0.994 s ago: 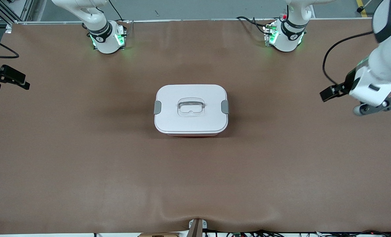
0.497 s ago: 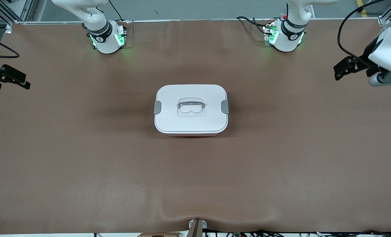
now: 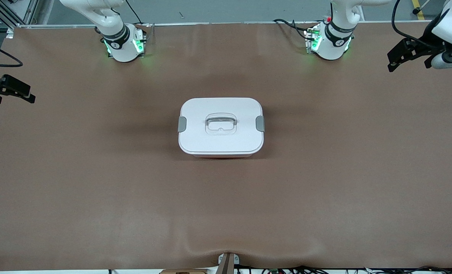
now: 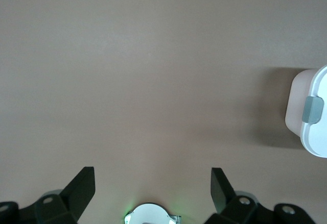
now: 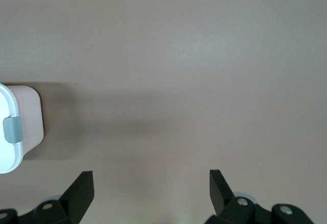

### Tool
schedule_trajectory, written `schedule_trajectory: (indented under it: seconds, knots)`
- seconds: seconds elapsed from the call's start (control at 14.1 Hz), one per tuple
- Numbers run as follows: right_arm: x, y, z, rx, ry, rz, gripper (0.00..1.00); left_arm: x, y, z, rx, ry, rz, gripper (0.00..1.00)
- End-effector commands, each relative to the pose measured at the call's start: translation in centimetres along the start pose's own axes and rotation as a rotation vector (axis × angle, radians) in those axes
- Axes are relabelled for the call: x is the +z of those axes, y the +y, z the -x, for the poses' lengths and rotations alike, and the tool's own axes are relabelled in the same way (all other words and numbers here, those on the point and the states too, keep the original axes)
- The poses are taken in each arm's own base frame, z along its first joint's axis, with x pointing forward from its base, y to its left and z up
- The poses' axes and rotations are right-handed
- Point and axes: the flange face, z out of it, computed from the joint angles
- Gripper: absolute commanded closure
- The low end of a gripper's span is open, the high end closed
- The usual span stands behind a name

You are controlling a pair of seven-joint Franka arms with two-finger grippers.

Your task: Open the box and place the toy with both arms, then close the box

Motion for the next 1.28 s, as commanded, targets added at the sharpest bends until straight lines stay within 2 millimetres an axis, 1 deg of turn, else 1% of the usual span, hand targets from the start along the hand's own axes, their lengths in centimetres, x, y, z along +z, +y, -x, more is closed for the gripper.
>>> schedule_trajectory:
  seconds: [0.0, 0.14, 0.21, 0.5, 0.57, 0.92, 1.06, 1.21]
  knots:
    - [-0.4, -1.1, 0.2, -0.002, -0.003, -0.015, 0.00, 0.1, -0.3, 0.2, 0.017, 0.002, 0.027, 0.00]
    - [-0.3, -1.2, 0.3, -0.005, -0.009, -0.013, 0.00, -0.8, -0.8, -0.2, 0.006, 0.020, 0.031, 0.00]
    - [-0.3, -1.2, 0.3, -0.005, -0.009, -0.013, 0.00, -0.8, -0.9, -0.6, 0.006, 0.018, 0.031, 0.00]
    - [-0.3, -0.9, 0.2, -0.012, -0.008, -0.001, 0.00, -0.8, -0.9, -0.8, 0.004, 0.018, 0.033, 0.00]
    - [-0.3, -0.8, 0.1, -0.010, -0.005, 0.004, 0.00, -1.1, -0.7, -1.3, 0.005, 0.023, 0.038, 0.00]
    - [-0.3, -0.7, 0.1, -0.011, 0.000, 0.004, 0.00, -0.1, -0.3, -2.0, 0.015, -0.015, 0.036, 0.00]
    - [-0.4, -0.8, 0.1, -0.012, 0.001, 0.001, 0.00, 0.1, 0.2, -2.1, 0.023, -0.019, 0.035, 0.00]
    - [-0.8, -0.7, 0.1, -0.011, 0.009, -0.002, 0.00, 0.3, 0.2, -2.2, 0.022, -0.024, 0.034, 0.00]
